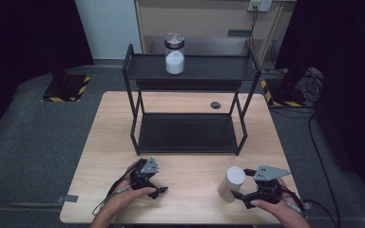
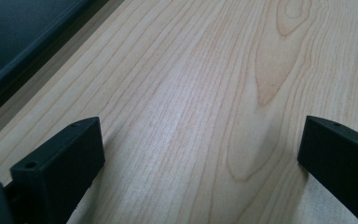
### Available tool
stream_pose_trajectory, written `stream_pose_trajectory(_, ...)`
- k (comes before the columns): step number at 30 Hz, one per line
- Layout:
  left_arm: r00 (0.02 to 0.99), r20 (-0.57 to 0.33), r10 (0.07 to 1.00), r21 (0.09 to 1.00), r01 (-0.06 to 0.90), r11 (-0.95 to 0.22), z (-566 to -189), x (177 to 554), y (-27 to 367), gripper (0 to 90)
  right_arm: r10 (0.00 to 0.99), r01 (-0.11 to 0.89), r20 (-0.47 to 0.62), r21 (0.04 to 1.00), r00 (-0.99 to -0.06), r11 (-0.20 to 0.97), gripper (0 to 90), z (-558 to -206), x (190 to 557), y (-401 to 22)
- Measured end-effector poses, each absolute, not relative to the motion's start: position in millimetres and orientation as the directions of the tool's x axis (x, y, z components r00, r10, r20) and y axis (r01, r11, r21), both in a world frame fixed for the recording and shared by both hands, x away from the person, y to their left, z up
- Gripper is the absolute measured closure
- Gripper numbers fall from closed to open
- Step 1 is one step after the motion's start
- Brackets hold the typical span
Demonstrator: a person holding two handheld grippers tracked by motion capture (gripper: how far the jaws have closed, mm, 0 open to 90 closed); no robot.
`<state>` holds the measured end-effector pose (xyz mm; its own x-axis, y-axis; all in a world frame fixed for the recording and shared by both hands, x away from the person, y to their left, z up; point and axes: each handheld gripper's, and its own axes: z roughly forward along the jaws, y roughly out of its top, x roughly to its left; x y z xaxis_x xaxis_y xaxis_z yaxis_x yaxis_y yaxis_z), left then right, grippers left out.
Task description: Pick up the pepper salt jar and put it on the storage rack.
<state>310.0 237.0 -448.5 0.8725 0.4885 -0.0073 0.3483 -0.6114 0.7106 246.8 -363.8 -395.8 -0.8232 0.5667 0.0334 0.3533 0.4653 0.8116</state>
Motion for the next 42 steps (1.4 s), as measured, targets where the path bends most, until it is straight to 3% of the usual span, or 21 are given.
stream_pose_trajectory(24,0.872,-0.006,0.489,0.709,0.348,-0.613,-448.2,309.8,236.9,0.0,0.561,0.332,0.021,0.824,-0.828,0.46,21.6,-395.4,248.0,-351.1)
stream_pose_trajectory(36,0.872,-0.006,0.489,0.709,0.349,-0.613,-448.2,309.7,236.8,0.0,0.564,0.323,0.008,0.826,-0.826,0.462,35.1,-398.9,245.5,-345.6)
stream_pose_trajectory(42,0.872,-0.006,0.49,0.709,0.349,-0.613,-448.1,309.6,236.8,0.0,0.569,0.316,0.003,0.834,-0.822,0.452,35.5,-401.3,242.9,-345.5)
